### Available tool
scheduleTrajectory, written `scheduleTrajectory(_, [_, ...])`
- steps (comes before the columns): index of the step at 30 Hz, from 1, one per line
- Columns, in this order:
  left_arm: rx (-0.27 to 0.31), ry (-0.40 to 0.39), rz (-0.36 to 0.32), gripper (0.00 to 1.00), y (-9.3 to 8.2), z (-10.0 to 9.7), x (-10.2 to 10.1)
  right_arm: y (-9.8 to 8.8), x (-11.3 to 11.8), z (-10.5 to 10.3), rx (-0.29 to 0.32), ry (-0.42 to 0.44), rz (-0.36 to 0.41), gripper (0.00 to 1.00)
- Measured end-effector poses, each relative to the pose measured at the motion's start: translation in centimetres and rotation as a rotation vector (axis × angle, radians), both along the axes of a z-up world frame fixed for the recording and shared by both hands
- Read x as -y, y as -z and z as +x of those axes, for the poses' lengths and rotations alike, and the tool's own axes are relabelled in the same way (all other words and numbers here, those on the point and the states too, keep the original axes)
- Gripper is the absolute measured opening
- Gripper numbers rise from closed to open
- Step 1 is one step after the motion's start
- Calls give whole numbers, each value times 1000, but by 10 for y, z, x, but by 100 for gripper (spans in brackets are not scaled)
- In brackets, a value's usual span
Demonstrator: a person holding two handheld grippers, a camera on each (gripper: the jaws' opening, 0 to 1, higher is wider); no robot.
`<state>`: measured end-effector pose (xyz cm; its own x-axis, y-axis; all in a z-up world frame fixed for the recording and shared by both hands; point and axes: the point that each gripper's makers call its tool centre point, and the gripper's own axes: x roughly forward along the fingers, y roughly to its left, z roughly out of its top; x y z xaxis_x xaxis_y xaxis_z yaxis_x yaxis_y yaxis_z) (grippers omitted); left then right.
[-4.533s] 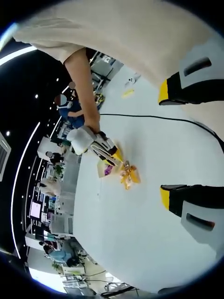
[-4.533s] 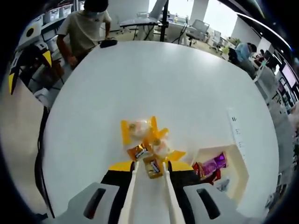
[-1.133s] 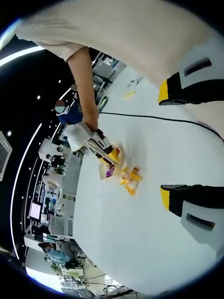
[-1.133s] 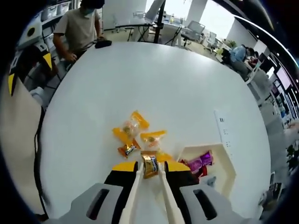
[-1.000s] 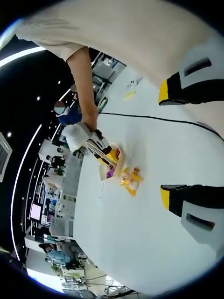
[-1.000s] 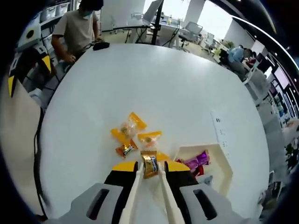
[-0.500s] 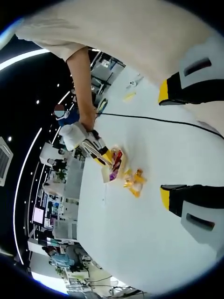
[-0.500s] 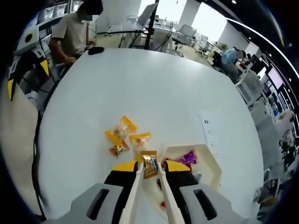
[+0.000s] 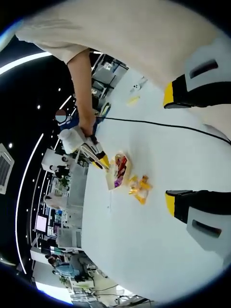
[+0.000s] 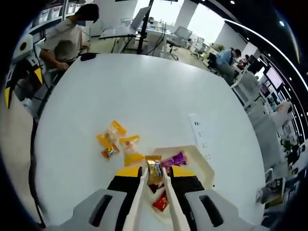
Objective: Place the target food into the container with the food tongs after gripping and lifting it, then release it inside without dropping or visibly crushing the food.
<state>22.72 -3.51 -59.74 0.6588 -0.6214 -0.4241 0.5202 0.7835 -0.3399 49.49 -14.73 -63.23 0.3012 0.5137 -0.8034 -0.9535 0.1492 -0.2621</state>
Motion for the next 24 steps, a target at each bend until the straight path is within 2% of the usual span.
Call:
scheduleTrajectory(7, [3,6,0,69,0,0,1,-11,6,11,27,33,15,22])
scheduleTrajectory(24, [7,-4,-3,69,-2,-5,0,-26,13,28,79,32,0,22])
